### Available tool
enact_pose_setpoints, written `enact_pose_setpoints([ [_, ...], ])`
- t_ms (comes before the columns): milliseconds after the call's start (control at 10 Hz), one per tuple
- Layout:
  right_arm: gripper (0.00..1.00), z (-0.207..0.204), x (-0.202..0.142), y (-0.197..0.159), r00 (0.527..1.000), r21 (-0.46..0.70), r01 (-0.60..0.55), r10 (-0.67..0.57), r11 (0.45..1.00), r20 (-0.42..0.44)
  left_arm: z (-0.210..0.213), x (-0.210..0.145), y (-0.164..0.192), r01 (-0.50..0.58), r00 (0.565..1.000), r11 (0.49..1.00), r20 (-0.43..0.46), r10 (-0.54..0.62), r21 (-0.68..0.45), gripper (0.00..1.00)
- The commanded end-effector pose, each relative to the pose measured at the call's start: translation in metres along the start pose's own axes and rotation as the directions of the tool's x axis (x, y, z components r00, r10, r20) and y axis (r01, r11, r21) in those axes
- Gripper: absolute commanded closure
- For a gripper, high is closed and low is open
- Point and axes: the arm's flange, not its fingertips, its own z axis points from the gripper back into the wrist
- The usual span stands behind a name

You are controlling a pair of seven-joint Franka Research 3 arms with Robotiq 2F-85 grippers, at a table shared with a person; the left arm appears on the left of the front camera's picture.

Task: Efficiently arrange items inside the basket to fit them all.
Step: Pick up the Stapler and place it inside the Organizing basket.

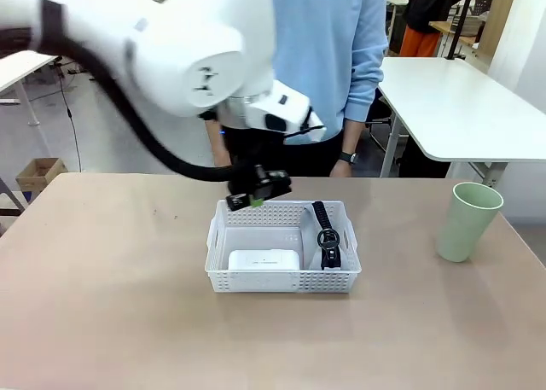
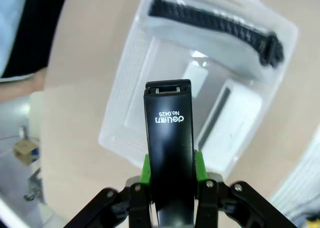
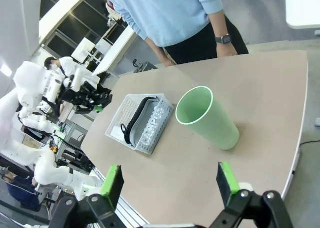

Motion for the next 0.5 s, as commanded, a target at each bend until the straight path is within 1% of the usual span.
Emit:
enact_pose_setpoints([
  [0, 0.00, 0.001, 0.002, 0.000, 0.999, 0.013, -0.023, 0.023, 1.000, 0.022, -0.003, 0.013, 0.007, -0.050, 0.999, 0.998, -0.007, 0.050, 0.030, 0.63],
  [100, 0.00, 0.001, 0.002, 0.000, 0.999, 0.013, -0.023, 0.023, 1.000, 0.022, -0.016, 0.017, 0.010, -0.032, 0.999, 0.999, 0.009, 0.032, -0.001, 0.63],
  [200, 0.00, 0.001, 0.002, 0.000, 0.999, 0.013, -0.023, 0.023, 1.000, 0.022, -0.027, 0.016, 0.010, 0.018, 0.999, 0.997, 0.030, -0.015, -0.081, 0.63],
  [300, 0.00, 0.001, 0.002, 0.000, 0.999, 0.013, -0.023, 0.023, 1.000, 0.022, -0.018, 0.020, 0.009, -0.032, 0.999, 0.999, -0.004, 0.032, -0.007, 0.63],
  [400, 0.00, 0.001, 0.002, 0.000, 0.999, 0.013, -0.023, 0.023, 1.000, 0.022, -0.018, 0.020, 0.009, -0.032, 0.999, 0.999, -0.004, 0.032, -0.007, 0.63],
])
